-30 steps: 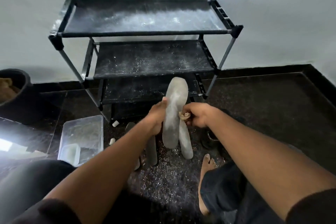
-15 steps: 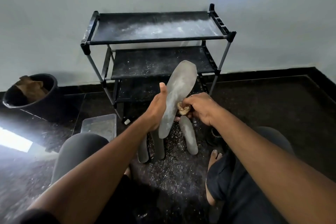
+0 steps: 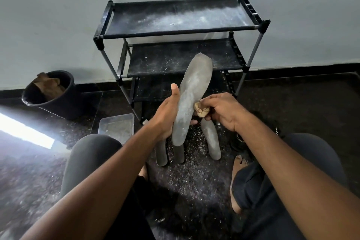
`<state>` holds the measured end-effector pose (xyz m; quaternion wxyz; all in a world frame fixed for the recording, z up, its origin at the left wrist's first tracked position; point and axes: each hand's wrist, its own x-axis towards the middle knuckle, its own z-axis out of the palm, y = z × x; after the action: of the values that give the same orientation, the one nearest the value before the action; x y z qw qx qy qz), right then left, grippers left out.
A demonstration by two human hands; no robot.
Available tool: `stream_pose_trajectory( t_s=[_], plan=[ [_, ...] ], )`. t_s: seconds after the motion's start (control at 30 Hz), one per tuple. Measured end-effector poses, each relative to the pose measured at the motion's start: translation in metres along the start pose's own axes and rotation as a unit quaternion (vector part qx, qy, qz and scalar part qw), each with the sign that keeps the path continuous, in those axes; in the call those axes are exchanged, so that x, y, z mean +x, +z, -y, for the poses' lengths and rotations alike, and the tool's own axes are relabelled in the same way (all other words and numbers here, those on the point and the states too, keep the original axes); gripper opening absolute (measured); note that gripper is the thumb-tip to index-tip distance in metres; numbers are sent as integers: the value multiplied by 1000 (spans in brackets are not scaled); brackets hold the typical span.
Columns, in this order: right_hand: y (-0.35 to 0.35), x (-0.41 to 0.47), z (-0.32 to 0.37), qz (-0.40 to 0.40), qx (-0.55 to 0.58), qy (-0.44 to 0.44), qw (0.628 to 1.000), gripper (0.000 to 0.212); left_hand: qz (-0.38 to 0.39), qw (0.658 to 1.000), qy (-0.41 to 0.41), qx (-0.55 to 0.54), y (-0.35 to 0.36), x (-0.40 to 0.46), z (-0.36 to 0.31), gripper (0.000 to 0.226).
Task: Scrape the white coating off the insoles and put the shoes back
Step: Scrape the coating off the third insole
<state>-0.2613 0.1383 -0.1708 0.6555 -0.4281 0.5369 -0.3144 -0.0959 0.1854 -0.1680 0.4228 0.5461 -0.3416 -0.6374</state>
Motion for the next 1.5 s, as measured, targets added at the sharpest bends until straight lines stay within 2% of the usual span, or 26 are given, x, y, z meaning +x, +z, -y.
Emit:
stream_pose_trajectory(
  t_s=[0.2,0.33,0.47,0.6,0.73,0.87,0.97,1.1,1.17,1.33,1.5],
  plan=[
    [7,-18,-1,17,-45,-74,996,12,-30,997,32,-60,-5,-15,12,67],
    [10,-22,1,-24,-86,-144,985,15,-55,995,27,-83,-8,-10,11,74],
    [15,-23,-3,-76,-182,-249,948,13,-81,995,21,-55,-11,0,10,77],
    [21,-25,-7,-59,-243,-295,922,10,-106,993,17,-49,-10,7,5,76],
    [26,-20,-14,-34,-311,-326,892,6,-85,994,1,-63,-18,12,-1,93],
    [34,-13,-15,-63,-328,-389,859,7,-100,992,-2,-71,-18,14,2,82],
    [36,-10,-14,-55,-350,-383,853,6,-82,992,0,-90,-17,16,6,81],
    [41,-12,-25,24,-388,-365,846,5,-60,985,7,-161,-31,19,2,85],
    [42,-13,-28,33,-384,-375,843,3,-39,979,4,-201,-36,19,0,90],
    [48,-13,-24,-32,-359,-410,838,10,-13,969,-15,-245,-38,20,3,108],
    [51,-15,-21,-66,-330,-435,835,9,-4,968,-16,-249,-33,18,8,98]
  ],
)
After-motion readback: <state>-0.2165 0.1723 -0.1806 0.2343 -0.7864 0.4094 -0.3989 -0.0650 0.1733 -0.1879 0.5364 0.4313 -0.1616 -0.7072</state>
